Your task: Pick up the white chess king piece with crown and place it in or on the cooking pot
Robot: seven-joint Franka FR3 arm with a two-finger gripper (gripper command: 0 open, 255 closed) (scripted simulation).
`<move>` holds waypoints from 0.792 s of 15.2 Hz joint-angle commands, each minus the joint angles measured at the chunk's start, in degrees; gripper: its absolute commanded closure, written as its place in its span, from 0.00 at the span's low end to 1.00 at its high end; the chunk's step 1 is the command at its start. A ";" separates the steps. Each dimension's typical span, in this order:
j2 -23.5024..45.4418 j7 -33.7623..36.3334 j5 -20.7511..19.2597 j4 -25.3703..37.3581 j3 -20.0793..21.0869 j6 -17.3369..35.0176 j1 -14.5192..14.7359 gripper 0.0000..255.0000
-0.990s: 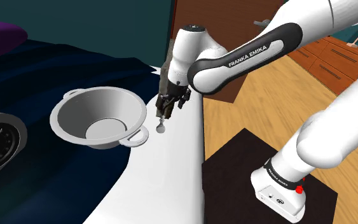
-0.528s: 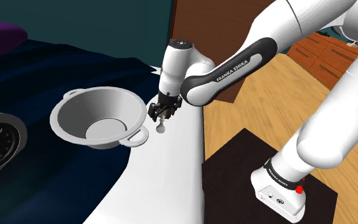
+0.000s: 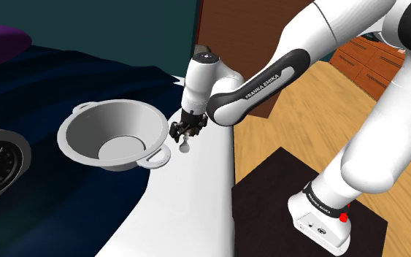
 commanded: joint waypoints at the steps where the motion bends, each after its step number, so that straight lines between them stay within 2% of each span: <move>1: 0.02 0.01 -0.02 0.01 -0.01 0.02 0.00 0.00; 2: 0.01 0.00 -0.01 0.00 0.00 0.01 0.00 0.00; 3: 0.01 0.00 -0.01 0.00 0.00 0.01 0.00 1.00; 12: 0.02 0.01 -0.02 0.01 -0.01 0.02 0.00 1.00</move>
